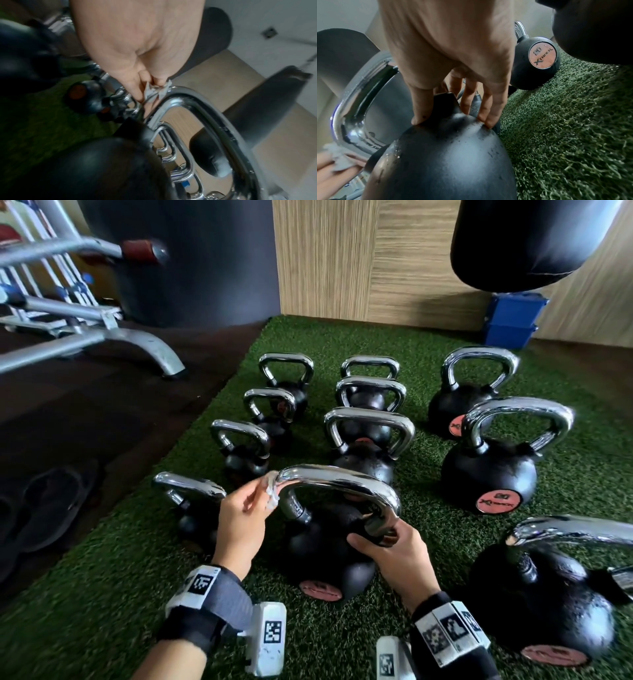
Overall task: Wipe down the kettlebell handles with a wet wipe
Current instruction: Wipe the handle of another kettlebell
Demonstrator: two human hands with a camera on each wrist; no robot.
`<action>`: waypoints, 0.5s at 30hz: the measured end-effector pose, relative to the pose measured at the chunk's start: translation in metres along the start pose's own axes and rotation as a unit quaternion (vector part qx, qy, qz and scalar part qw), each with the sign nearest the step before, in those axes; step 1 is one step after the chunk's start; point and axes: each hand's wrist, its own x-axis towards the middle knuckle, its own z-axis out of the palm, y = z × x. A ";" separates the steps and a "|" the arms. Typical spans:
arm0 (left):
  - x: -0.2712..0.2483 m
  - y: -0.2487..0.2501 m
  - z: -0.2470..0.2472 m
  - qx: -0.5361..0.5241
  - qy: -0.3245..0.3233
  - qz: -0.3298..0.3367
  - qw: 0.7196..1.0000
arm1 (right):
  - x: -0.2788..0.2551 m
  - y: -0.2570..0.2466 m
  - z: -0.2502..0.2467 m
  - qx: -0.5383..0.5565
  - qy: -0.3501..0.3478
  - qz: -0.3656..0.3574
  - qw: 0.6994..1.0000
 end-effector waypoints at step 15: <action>-0.035 -0.017 0.003 0.088 0.009 0.043 0.995 | -0.011 -0.011 -0.012 -0.084 0.001 -0.030 0.996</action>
